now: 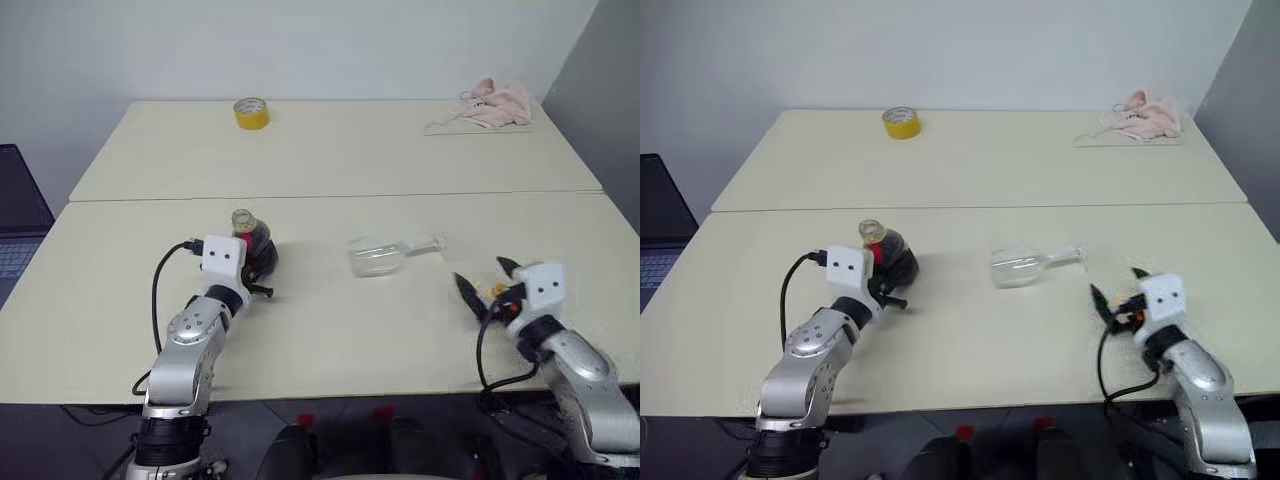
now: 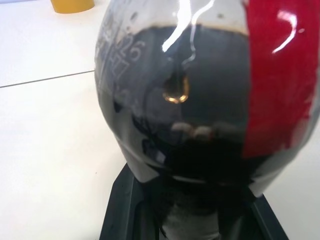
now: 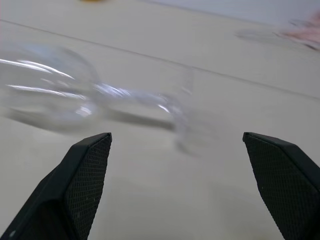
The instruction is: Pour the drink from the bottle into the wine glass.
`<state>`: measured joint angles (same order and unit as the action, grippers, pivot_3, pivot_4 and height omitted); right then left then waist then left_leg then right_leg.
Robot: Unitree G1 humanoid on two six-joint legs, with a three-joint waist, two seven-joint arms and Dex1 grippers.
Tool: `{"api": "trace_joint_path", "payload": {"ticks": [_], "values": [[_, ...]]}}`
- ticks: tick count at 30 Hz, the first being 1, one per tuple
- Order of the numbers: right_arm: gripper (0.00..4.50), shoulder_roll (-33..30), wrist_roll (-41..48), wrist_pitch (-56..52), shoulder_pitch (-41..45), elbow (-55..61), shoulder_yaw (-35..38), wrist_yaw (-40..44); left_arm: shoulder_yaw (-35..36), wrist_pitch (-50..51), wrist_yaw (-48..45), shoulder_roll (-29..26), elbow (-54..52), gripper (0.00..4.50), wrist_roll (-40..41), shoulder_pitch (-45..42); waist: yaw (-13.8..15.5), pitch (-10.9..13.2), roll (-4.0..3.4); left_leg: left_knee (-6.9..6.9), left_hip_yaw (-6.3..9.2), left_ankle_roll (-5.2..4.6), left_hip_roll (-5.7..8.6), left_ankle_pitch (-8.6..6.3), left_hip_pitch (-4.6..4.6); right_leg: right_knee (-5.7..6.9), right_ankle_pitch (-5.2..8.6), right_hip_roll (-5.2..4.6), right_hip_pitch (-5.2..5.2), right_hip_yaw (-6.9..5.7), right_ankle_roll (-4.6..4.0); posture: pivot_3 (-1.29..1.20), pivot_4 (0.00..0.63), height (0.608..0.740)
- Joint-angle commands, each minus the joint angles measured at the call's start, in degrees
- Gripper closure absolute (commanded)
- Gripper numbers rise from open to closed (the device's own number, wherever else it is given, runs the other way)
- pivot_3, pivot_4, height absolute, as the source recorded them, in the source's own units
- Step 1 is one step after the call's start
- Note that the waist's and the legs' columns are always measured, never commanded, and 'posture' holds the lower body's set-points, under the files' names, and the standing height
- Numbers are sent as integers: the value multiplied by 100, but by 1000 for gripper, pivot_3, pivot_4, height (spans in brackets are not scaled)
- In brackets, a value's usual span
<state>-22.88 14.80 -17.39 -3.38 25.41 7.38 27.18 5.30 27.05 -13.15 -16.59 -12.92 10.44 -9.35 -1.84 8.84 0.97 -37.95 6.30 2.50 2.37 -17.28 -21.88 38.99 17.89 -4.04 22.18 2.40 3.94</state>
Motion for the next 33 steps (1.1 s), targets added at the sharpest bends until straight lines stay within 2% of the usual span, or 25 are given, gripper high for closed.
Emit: {"api": "trace_joint_path", "payload": {"ticks": [1,13,28,33], "values": [[0,-78,241,-134,131,453,-227,215,220,-131,34,-32,-48,3780,42,-93,10,-1,3,-1,1,0,2,0,-1,-1,0,-1,-1,-1,0,0,150,740],[0,-384,1213,-1158,735,1143,-977,866,434,46,19,-50,75,3780,206,-190,27,1,8,-7,5,0,6,0,-2,-3,0,-6,-3,-2,0,0,150,740],[0,-62,1100,-1492,1610,881,-1656,582,415,26,-101,-156,484,3780,206,-241,26,-2,7,-8,8,0,6,0,0,0,0,-7,-3,-5,0,0,150,740],[0,-13,1162,-1631,1734,927,-1642,522,422,-84,-111,-212,492,2100,137,-167,20,-2,7,-7,8,0,6,0,1,0,0,-6,-1,-4,0,0,150,740]]}}
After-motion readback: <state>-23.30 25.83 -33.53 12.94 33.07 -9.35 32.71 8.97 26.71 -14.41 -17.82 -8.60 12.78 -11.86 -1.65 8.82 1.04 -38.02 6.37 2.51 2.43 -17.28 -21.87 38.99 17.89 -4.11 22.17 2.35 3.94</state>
